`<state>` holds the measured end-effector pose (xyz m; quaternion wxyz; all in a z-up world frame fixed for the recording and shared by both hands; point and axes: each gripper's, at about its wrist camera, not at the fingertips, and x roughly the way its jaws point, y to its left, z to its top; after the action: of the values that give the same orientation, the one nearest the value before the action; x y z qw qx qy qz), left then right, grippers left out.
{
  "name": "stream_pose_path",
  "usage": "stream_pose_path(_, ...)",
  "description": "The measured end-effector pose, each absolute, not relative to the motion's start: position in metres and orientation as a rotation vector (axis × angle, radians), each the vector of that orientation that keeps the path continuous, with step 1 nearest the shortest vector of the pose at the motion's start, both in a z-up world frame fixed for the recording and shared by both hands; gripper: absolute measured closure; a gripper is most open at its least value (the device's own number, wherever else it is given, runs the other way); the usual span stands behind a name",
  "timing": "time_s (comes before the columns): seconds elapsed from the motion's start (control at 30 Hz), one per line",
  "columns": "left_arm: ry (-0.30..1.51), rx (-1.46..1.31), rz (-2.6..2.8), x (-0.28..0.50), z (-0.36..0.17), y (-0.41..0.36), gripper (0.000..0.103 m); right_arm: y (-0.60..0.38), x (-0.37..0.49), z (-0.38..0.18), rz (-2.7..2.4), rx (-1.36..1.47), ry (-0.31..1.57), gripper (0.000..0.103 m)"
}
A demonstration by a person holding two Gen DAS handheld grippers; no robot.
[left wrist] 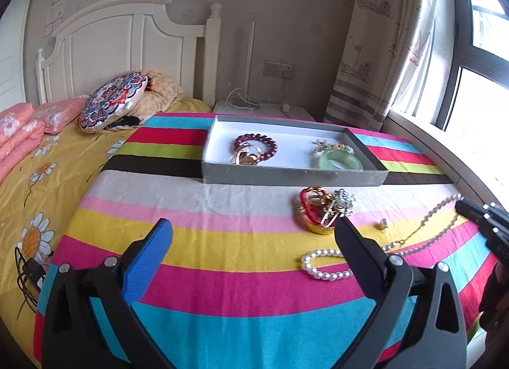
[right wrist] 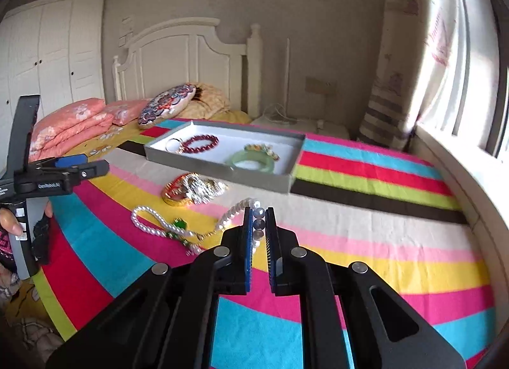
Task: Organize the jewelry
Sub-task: 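Grasp the pearl necklace with the right gripper and lift it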
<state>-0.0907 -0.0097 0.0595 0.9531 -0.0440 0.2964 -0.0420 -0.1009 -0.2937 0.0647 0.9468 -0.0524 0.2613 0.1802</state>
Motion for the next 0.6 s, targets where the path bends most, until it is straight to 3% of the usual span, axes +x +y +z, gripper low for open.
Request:
stream_pose_path(0.3, 0.657, 0.092, -0.190, -0.053, 0.056, -0.075, 0.002, -0.302, -0.103, 0.060, 0.372, -0.070, 0.541, 0.092)
stream_pose_path(0.47, 0.747, 0.214, -0.241, -0.020, 0.040, -0.114, 0.023, -0.306, -0.105, 0.060, 0.378, -0.046, 0.536, 0.092)
stream_pose_path(0.6, 0.789, 0.298, -0.268, -0.005, 0.030, -0.132, 0.032, -0.308, -0.104, 0.060, 0.386, -0.030, 0.537, 0.092)
